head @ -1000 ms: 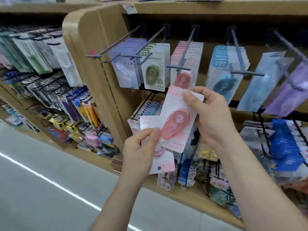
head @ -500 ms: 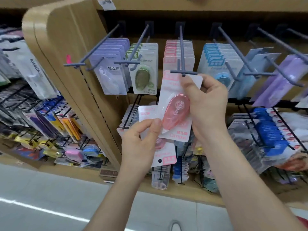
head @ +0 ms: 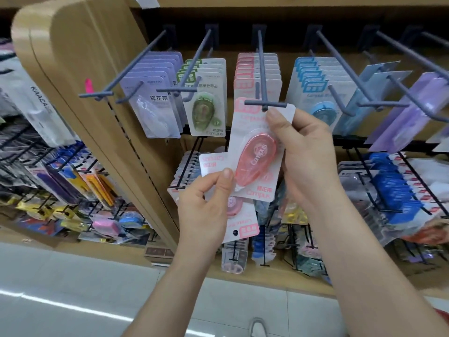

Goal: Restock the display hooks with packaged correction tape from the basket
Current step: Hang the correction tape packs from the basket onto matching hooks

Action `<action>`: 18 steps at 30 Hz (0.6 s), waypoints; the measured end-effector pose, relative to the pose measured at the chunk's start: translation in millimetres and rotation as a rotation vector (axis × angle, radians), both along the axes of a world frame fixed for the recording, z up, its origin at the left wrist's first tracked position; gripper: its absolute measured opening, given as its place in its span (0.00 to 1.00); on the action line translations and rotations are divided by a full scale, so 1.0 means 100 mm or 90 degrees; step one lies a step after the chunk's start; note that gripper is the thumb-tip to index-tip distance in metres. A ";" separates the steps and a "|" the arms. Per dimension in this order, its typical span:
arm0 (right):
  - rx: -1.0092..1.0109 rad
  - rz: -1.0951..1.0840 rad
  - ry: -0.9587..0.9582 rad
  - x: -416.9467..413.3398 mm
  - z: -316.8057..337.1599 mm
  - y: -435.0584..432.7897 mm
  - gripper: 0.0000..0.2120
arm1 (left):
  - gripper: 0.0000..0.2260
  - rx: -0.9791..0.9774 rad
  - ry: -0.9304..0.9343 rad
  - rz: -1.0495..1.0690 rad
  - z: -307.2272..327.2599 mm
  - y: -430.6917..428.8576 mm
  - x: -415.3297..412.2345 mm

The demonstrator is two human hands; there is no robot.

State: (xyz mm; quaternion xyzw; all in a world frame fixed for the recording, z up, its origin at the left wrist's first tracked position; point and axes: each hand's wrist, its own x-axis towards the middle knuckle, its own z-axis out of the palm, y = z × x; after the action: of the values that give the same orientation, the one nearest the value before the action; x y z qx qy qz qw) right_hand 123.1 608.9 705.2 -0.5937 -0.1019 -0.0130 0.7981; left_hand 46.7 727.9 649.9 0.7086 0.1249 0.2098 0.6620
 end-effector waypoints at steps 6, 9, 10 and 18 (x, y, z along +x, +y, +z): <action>-0.046 -0.093 -0.082 0.00 -0.02 0.07 0.07 | 0.10 0.107 -0.026 -0.003 0.01 0.02 -0.05; -0.084 -0.114 -0.140 0.01 -0.03 0.09 0.07 | 0.10 0.099 -0.032 -0.023 0.00 0.03 -0.06; -0.081 -0.107 -0.130 0.02 -0.02 0.09 0.07 | 0.10 0.092 -0.032 -0.031 -0.01 0.04 -0.06; -0.143 -0.031 -0.080 0.05 0.10 0.00 0.07 | 0.10 0.111 0.018 -0.199 0.10 0.15 -0.09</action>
State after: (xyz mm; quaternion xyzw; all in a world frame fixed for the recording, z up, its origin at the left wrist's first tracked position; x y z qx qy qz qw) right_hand 127.9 608.7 714.9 -0.6795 -0.1377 -0.0583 0.7183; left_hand 38.0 743.4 660.2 0.7770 0.0037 0.1044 0.6208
